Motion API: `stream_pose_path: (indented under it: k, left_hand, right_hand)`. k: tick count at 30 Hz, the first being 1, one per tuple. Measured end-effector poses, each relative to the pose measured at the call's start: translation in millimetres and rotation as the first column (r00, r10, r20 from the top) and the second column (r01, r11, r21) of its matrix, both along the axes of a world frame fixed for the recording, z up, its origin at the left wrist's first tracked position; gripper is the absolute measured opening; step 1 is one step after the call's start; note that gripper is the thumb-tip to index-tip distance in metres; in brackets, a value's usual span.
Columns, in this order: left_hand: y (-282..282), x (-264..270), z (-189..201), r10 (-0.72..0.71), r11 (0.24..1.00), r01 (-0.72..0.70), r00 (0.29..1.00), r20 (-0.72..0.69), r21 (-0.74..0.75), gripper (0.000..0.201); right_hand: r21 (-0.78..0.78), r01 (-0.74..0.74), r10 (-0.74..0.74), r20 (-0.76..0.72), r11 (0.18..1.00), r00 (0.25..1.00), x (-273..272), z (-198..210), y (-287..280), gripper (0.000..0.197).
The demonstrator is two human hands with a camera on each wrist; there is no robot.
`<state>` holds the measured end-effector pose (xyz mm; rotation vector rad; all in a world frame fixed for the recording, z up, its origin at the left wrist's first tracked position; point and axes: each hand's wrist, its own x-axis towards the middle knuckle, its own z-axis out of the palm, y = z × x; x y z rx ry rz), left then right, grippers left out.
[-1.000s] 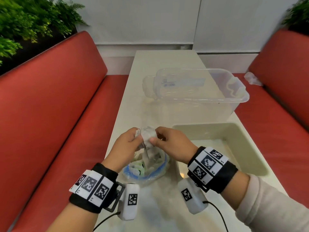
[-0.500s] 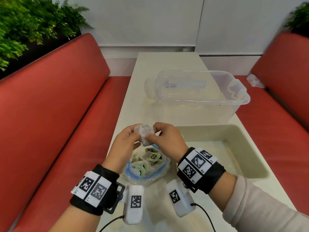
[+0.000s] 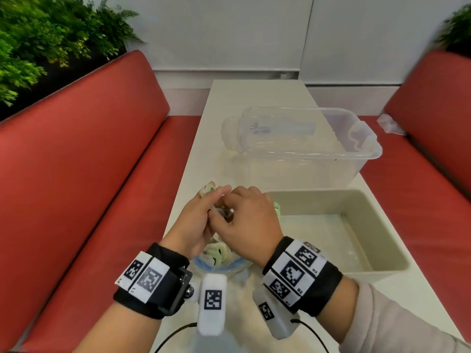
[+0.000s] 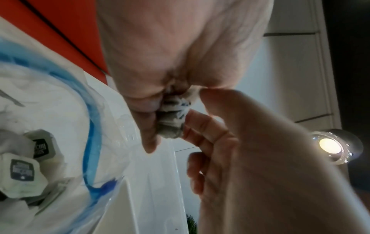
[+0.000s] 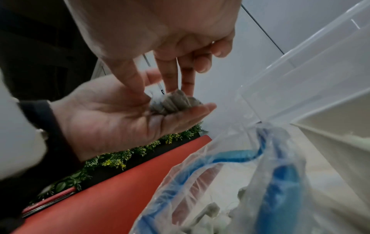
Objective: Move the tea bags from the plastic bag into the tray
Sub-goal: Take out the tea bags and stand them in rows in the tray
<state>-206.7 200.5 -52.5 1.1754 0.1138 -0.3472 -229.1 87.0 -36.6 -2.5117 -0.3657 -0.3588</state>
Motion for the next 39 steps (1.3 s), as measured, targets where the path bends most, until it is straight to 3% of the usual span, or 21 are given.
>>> stream_pose_path:
  k: [1,2,8,10,14,17,20,23,33,36,39]
  left_hand:
    - [-0.6,1.0,1.2,0.019,1.0,-0.02,1.0,-0.013,-0.019,0.027]
    - [-1.2,1.9,1.0,0.028,0.999,-0.029,0.999,-0.025,-0.034,0.025]
    - [-10.2,3.9,5.2,-0.077,0.995,0.072,0.995,-0.067,-0.074,0.029]
    - [-15.0,3.7,8.6,-0.123,0.99,0.119,0.991,-0.048,-0.078,0.028]
    - [-25.3,5.2,10.5,-0.168,0.986,0.168,0.986,0.007,0.014,0.023]
    - [-33.7,6.1,9.4,-0.159,0.986,0.157,0.986,0.04,0.064,0.015]
    - [-40.7,6.4,8.0,-0.176,0.982,0.17,0.981,0.077,0.084,0.014]
    - [-46.4,5.8,5.8,-0.212,0.971,0.199,0.973,0.089,0.129,0.026]
    - [-59.0,16.1,4.2,-0.075,0.994,0.067,0.993,0.094,0.082,0.019]
    - [-63.6,19.8,3.0,-0.021,0.998,0.016,0.997,0.071,0.058,0.015]
    - [-68.4,20.9,3.1,-0.018,0.999,0.015,0.998,0.059,0.05,0.015]
  right_hand:
    - [-0.008,-0.024,0.024,-0.031,1.0,0.999,-1.3,3.2,-3.5,0.036]
    - [0.011,-0.044,0.045,-0.062,0.999,0.997,-2.0,6.6,-8.3,0.033]
    - [0.31,0.057,-0.018,-0.126,0.949,0.992,14.5,13.6,-41.8,0.013]
    - [0.309,0.055,-0.012,-0.139,0.95,0.99,22.7,14.4,-53.9,0.012]
    - [0.248,-0.018,0.095,-0.303,0.969,0.948,31.7,19.1,-71.8,0.024]
    - [0.238,-0.003,0.087,-0.342,0.971,0.935,35.1,20.5,-80.2,0.018]
    - [0.301,0.051,0.051,-0.324,0.952,0.945,37.6,20.6,-86.1,0.007]
    - [0.424,0.095,0.044,-0.306,0.901,0.951,40.2,21.4,-89.7,0.012]
    - [0.477,0.112,0.071,-0.35,0.872,0.934,39.8,16.9,-104.3,0.007]
    - [0.528,0.135,0.066,-0.344,0.839,0.937,40.2,15.4,-107.9,0.017]
    - [0.505,0.117,0.08,-0.351,0.855,0.933,41.1,13.0,-108.4,0.024]
